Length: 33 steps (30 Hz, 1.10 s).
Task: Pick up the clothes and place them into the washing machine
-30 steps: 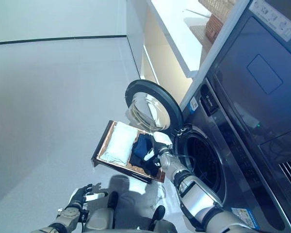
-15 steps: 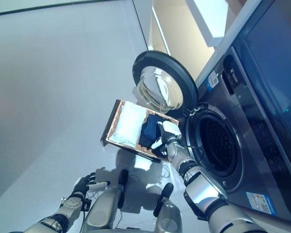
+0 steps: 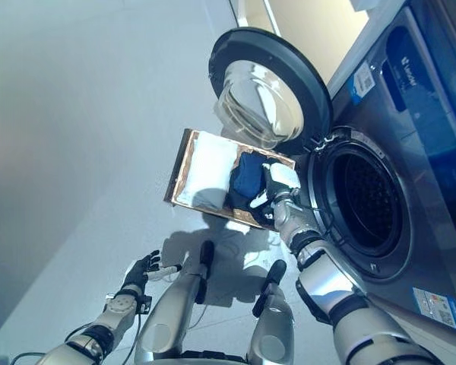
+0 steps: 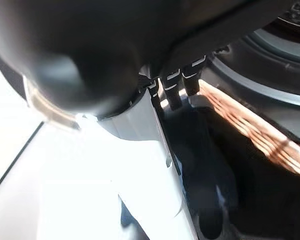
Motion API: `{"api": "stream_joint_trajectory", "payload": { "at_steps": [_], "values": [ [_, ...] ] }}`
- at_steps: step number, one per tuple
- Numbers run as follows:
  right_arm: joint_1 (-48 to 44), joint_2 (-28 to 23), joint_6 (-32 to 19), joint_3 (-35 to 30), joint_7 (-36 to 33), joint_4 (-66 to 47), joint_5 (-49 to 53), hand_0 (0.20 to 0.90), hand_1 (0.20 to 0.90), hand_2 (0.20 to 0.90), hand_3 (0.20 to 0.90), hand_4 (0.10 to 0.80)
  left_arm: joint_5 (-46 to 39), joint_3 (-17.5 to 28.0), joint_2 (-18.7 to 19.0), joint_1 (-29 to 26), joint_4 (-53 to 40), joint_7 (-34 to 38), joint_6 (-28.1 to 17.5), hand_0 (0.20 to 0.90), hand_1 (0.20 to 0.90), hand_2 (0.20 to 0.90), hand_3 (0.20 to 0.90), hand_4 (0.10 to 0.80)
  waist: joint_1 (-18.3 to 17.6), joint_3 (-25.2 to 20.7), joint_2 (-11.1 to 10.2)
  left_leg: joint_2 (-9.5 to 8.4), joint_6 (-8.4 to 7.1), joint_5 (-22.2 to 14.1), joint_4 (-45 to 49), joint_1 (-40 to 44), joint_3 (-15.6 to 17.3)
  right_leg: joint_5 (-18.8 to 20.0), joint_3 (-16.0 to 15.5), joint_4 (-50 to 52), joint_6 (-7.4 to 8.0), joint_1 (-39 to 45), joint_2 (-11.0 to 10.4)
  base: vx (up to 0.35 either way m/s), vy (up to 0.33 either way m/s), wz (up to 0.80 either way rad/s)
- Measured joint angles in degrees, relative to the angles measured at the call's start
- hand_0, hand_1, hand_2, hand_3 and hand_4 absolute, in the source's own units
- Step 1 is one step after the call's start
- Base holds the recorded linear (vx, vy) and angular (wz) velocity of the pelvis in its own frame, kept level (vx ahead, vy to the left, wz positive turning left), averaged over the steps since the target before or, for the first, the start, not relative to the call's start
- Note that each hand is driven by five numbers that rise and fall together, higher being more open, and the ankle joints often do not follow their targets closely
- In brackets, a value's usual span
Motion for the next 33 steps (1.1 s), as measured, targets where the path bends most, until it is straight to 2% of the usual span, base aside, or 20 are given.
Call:
{"api": "stream_joint_trajectory", "payload": {
  "at_steps": [8,17,24,33],
  "values": [
    [-4.4,-3.3,0.0,-0.4,-2.1,1.0,0.7,0.900,0.900,0.900,0.900,0.800,-1.9,-2.0,-0.3,-0.9,-3.3,0.1,-0.2,0.900,0.900,0.900,0.900,0.800,0.0,0.9,1.1,-0.40,0.19,0.3,-0.1,-1.8,-0.6,0.1,-0.8,0.1,0.07,-1.4,-0.3,-0.022,0.004,0.05],
    [-7.9,-7.6,0.6,-0.3,-3.2,3.0,1.1,0.900,0.900,0.900,0.900,0.800,-4.2,-2.2,-0.1,-1.3,-11.1,0.1,-0.6,0.900,0.900,0.900,0.900,0.800,-0.3,2.7,3.2,-1.90,0.88,1.5,0.3,-6.7,-0.6,-0.1,-0.3,3.5,0.45,-7.5,-2.3,-0.040,0.018,0.06],
    [-8.0,-6.5,1.2,-0.4,-3.4,3.2,1.1,0.900,0.900,0.900,0.900,0.800,-5.1,-2.2,-0.3,-1.9,-10.1,0.7,-1.0,0.900,0.900,0.900,0.900,0.800,-0.9,2.9,3.3,-2.33,0.91,1.5,1.2,-7.7,-0.5,-0.2,-0.1,4.4,0.50,-8.4,-2.9,-0.003,0.008,0.01],
    [-7.5,0.0,1.2,-0.2,-3.1,3.2,1.1,0.900,0.900,0.900,0.900,0.800,-5.2,-2.2,-0.5,-2.4,-9.3,2.2,-1.2,0.900,0.900,0.900,0.900,0.800,-1.6,2.9,3.3,-2.06,0.91,1.5,1.7,-7.7,-0.1,-0.2,0.5,5.3,0.51,-8.9,-2.8,0.007,0.001,-0.03]
  ]
}}
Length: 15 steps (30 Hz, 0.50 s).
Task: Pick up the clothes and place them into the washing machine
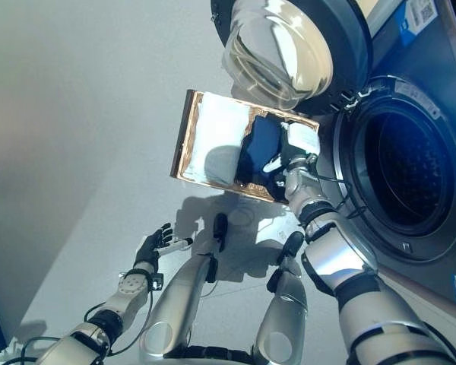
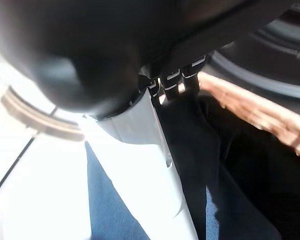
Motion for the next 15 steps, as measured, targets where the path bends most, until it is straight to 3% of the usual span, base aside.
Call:
{"api": "stream_joint_trajectory", "payload": {
  "at_steps": [9,15],
  "values": [
    [0.0,2.3,0.0,0.3,-0.1,0.0,1.2,0.900,0.900,0.900,0.900,0.800,-0.3,-0.1,0.2,0.2,-0.5,0.1,-0.1,0.900,0.900,0.900,0.900,0.800,0.1,0.0,0.0,-0.01,0.21,0.6,0.0,0.0,-0.3,0.0,0.0,0.6,-0.05,-0.1,-0.1,-0.003,-0.001,0.00],
    [-1.1,1.0,0.0,0.7,-0.5,-0.5,1.2,0.900,0.900,0.900,0.900,0.800,-1.9,-0.7,1.8,2.1,-8.9,0.1,-0.4,0.900,0.900,0.900,0.900,0.800,0.4,-0.1,-0.2,0.03,-0.80,1.4,-0.3,-3.5,-0.6,0.0,0.0,0.8,-0.09,-3.6,0.0,0.012,-0.006,0.05]
  ]
}}
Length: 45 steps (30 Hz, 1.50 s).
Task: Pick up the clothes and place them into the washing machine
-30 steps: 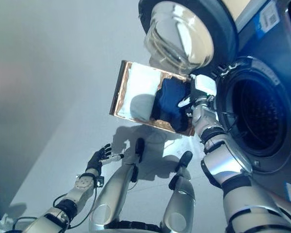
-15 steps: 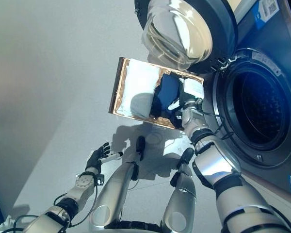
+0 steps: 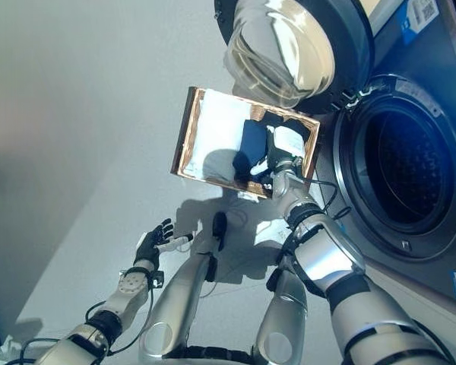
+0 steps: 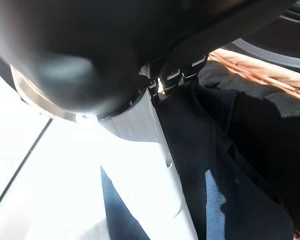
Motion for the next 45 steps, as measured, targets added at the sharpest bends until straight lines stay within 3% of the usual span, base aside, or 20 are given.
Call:
{"api": "stream_joint_trajectory", "payload": {
  "at_steps": [15,16,18,23,32,45],
  "values": [
    [-6.1,-4.4,-1.6,0.4,-0.7,0.4,-0.2,0.900,0.900,0.900,0.900,0.800,-2.8,-0.6,4.9,1.2,-12.8,1.0,-0.3,0.900,0.900,0.900,0.900,0.800,0.1,0.1,0.1,0.02,0.23,1.3,-0.5,-8.3,0.1,0.1,0.5,2.2,-0.56,-9.5,-0.2,-0.007,0.007,0.01],
    [-6.4,-4.7,-1.7,0.4,-0.7,0.5,-0.2,0.549,0.549,0.549,0.549,0.549,-2.8,-0.6,4.9,1.2,-13.1,1.1,-0.3,0.900,0.900,0.900,0.900,0.800,0.0,0.1,0.1,-0.02,0.19,1.4,-0.5,-8.6,0.1,0.0,0.5,2.6,-0.64,-10.1,-0.3,0.000,0.000,0.00],
    [-6.8,-4.9,-1.7,0.6,-0.7,0.5,-0.2,0.200,0.200,0.200,0.200,0.300,-2.8,-0.6,4.8,1.2,-13.4,1.1,-0.3,0.900,0.900,0.900,0.900,0.800,0.0,0.1,0.1,-0.03,-0.01,1.6,-0.5,-9.0,-0.1,-0.4,0.5,3.3,-0.72,-10.7,-0.5,0.003,0.005,0.03],
    [-8.5,-6.5,-1.6,0.9,-1.1,0.5,-0.4,0.200,0.200,0.200,0.200,0.300,-2.8,-0.7,4.7,1.0,-13.1,1.1,-0.3,0.900,0.900,0.900,0.900,0.800,0.1,0.1,0.1,-0.03,-0.53,2.0,-0.8,-9.2,0.0,-0.5,0.8,3.8,-0.82,-11.5,-0.6,0.004,-0.001,0.00],
    [-8.7,-7.4,-1.3,1.1,-1.7,-0.2,-0.4,0.200,0.200,0.200,0.200,0.300,-2.8,-0.7,4.6,0.7,-12.9,1.2,-0.3,0.900,0.900,0.900,0.900,0.800,0.2,0.1,0.1,0.05,0.02,2.5,-1.7,-8.2,0.3,-0.4,1.0,3.7,-0.66,-10.9,-0.2,0.000,0.000,0.00],
    [-0.4,-7.4,-1.5,-3.2,-2.0,-6.7,5.8,0.200,0.200,0.200,0.200,0.300,-2.8,-0.8,4.5,-0.2,-12.3,1.6,-0.5,0.900,0.900,0.900,0.900,0.800,-1.0,0.1,0.1,0.19,0.26,2.8,-2.8,-3.8,0.9,0.5,2.0,1.9,-0.60,-6.7,0.3,0.003,-0.010,-0.03]
  ]
}}
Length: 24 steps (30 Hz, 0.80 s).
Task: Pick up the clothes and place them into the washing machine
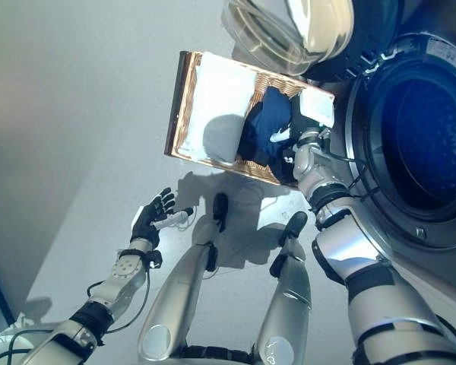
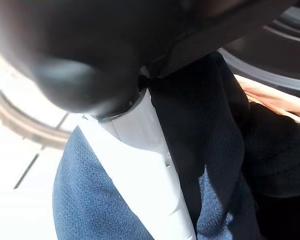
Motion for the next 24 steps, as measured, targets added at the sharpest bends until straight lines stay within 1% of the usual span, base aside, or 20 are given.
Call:
{"api": "stream_joint_trajectory", "payload": {
  "at_steps": [3,4,6,7,8,10,11,12,14,15,17,18,24],
  "values": [
    [4.7,0.1,-0.5,-4.2,0.1,-5.2,7.2,0.200,0.200,0.200,0.200,0.300,0.0,0.1,0.0,0.1,-0.2,0.1,-0.1,0.900,0.900,0.900,0.900,0.800,-0.6,0.0,0.0,0.03,0.05,0.0,-1.0,1.7,0.4,0.4,0.0,-1.6,-0.01,1.8,0.2,0.032,-0.033,-0.06],
    [7.1,1.0,-2.0,-7.1,-0.1,-7.5,12.4,0.200,0.200,0.200,0.200,0.300,0.0,0.2,0.0,0.2,0.0,0.1,-0.1,0.900,0.900,0.900,0.900,0.800,-0.8,0.0,-0.1,0.08,0.06,0.0,-1.5,2.5,0.6,0.7,0.1,-2.2,0.14,2.5,0.4,0.027,-0.035,-0.09],
    [8.9,2.2,-3.6,-10.2,0.1,-8.2,19.4,0.200,0.200,0.200,0.200,0.300,0.0,0.0,-0.1,0.2,-0.1,0.1,-0.1,0.900,0.900,0.900,0.900,0.800,-1.0,0.0,-0.1,0.20,0.11,0.1,-1.8,3.3,1.0,0.9,0.5,-2.6,0.24,3.1,0.6,0.021,-0.027,-0.12],
    [10.7,2.7,-3.8,-11.1,0.0,-10.2,25.0,0.200,0.200,0.200,0.200,0.300,0.0,0.1,-0.1,0.4,-0.1,0.0,-0.1,0.900,0.900,0.900,0.900,0.800,-1.2,0.0,-0.1,0.31,0.24,0.1,-1.8,3.7,1.2,1.1,0.6,-2.7,0.51,3.5,0.7,0.012,-0.009,-0.08],
    [11.9,2.8,-4.1,-11.2,0.0,-11.5,27.5,0.200,0.200,0.200,0.200,0.300,0.0,0.1,-0.1,0.5,-0.1,0.0,-0.1,0.900,0.900,0.900,0.900,0.800,-1.4,0.0,-0.1,0.37,0.29,0.0,-1.8,3.9,1.2,1.1,0.6,-2.8,0.52,3.6,0.8,0.020,-0.029,-0.06],
    [15.5,3.9,-6.1,-12.0,0.5,-15.2,35.1,0.200,0.200,0.200,0.200,0.300,0.0,0.1,-0.1,0.6,-0.1,-0.1,0.0,0.900,0.900,0.900,0.900,0.800,-2.1,0.1,-0.1,0.60,0.47,-0.1,-1.9,4.6,1.3,1.0,0.7,-3.0,0.49,4.3,1.0,0.020,-0.037,-0.07],
    [19.5,5.4,-8.4,-15.3,2.2,-19.0,43.0,0.200,0.200,0.200,0.200,0.300,0.0,0.2,-0.1,0.9,-0.1,-0.4,0.0,0.900,0.900,0.900,0.900,0.800,-2.1,0.1,-0.2,0.79,0.65,-0.1,-2.0,5.5,1.6,1.0,0.8,-3.3,0.45,5.1,1.2,0.014,-0.029,-0.15],
    [21.6,6.8,-9.9,-15.8,2.7,-20.0,49.0,0.200,0.200,0.200,0.200,0.300,0.0,0.2,-0.1,1.2,0.0,-0.5,0.0,0.900,0.900,0.900,0.900,0.800,-2.2,0.1,-0.2,0.94,0.64,-0.2,-2.4,6.5,1.8,1.0,1.2,-3.3,0.41,5.7,1.4,0.010,-0.020,-0.17],
    [23.6,7.9,-10.3,-15.7,4.1,-20.6,55.6,0.200,0.200,0.200,0.200,0.300,0.0,0.1,-0.2,1.4,-0.2,-0.6,0.0,0.900,0.900,0.900,0.900,0.800,-2.3,0.1,-0.2,1.07,0.41,-0.3,-2.9,7.8,2.2,0.9,1.5,-3.4,0.28,6.6,1.5,0.011,-0.024,-0.12],
    [24.7,9.0,-11.1,-16.1,5.2,-20.9,59.2,0.200,0.200,0.200,0.200,0.300,0.0,0.1,-0.2,1.4,-0.2,-0.6,0.0,0.900,0.900,0.900,0.900,0.800,-2.4,0.1,-0.2,1.15,0.33,-0.3,-3.2,8.3,2.3,0.7,1.5,-3.7,-0.08,7.0,1.5,0.015,-0.035,-0.08],
    [26.2,10.6,-13.0,-17.9,6.7,-21.4,65.7,0.200,0.200,0.200,0.200,0.300,0.0,0.1,-0.6,1.5,-0.1,-0.7,0.0,0.900,0.900,0.900,0.900,0.800,-2.5,0.1,-0.2,1.16,0.00,-0.1,-3.8,8.9,2.4,0.8,1.6,-4.1,0.01,7.3,1.6,0.017,-0.026,-0.07],
    [26.5,11.2,-13.8,-18.0,7.2,-21.9,68.4,0.200,0.200,0.200,0.200,0.300,0.0,0.0,-0.7,1.7,0.0,-0.7,0.1,0.900,0.900,0.900,0.900,0.800,-2.5,0.1,-0.2,1.18,-0.08,0.0,-3.8,8.8,2.5,1.0,1.7,-4.4,-0.04,7.2,1.6,0.024,-0.015,-0.07],
    [27.3,13.4,-16.0,-19.7,9.2,-24.2,75.9,0.200,0.200,0.200,0.200,0.300,0.0,-0.2,-1.9,3.5,0.0,-1.8,0.2,0.900,0.900,0.900,0.900,0.800,-2.2,0.1,0.0,1.02,-0.26,0.3,-4.9,10.1,2.8,1.5,2.0,-5.2,0.01,8.3,1.5,0.015,-0.002,-0.01]
  ]
}}
